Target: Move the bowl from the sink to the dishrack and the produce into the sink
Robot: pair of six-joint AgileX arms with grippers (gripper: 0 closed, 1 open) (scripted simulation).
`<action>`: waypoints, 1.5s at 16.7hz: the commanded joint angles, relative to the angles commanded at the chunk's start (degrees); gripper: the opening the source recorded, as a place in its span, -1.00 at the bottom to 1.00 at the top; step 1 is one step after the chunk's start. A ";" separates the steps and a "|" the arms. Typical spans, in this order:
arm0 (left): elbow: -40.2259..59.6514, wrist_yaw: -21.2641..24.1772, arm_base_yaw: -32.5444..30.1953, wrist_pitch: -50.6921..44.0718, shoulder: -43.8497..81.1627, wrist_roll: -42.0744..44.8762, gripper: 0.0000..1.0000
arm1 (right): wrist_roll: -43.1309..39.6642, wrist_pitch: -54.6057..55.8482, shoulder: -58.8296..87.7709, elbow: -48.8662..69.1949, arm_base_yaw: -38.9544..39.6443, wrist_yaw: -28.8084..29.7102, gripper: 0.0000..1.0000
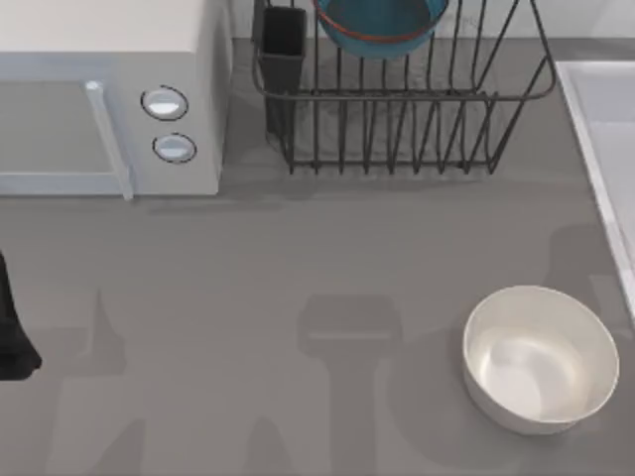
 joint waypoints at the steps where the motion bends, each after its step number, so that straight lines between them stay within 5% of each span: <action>1: 0.00 0.00 0.00 0.00 0.00 0.00 1.00 | 0.00 0.00 0.00 0.00 0.00 0.00 -1.00; 7: 0.00 0.00 0.00 0.00 0.00 0.00 1.00 | 0.09 6.41 6.62 -0.48 -0.15 0.07 -1.00; 17: 0.00 0.00 0.00 0.00 0.00 0.00 1.00 | -0.13 44.04 38.23 -5.53 -0.18 0.37 -1.00; 24: 0.00 0.00 0.00 0.00 0.00 0.00 1.00 | -0.21 47.45 41.46 -6.10 -0.09 0.53 -1.00; 25: 0.00 0.00 0.00 0.00 0.00 0.00 1.00 | -0.21 47.45 41.46 -6.10 -0.09 0.53 -0.85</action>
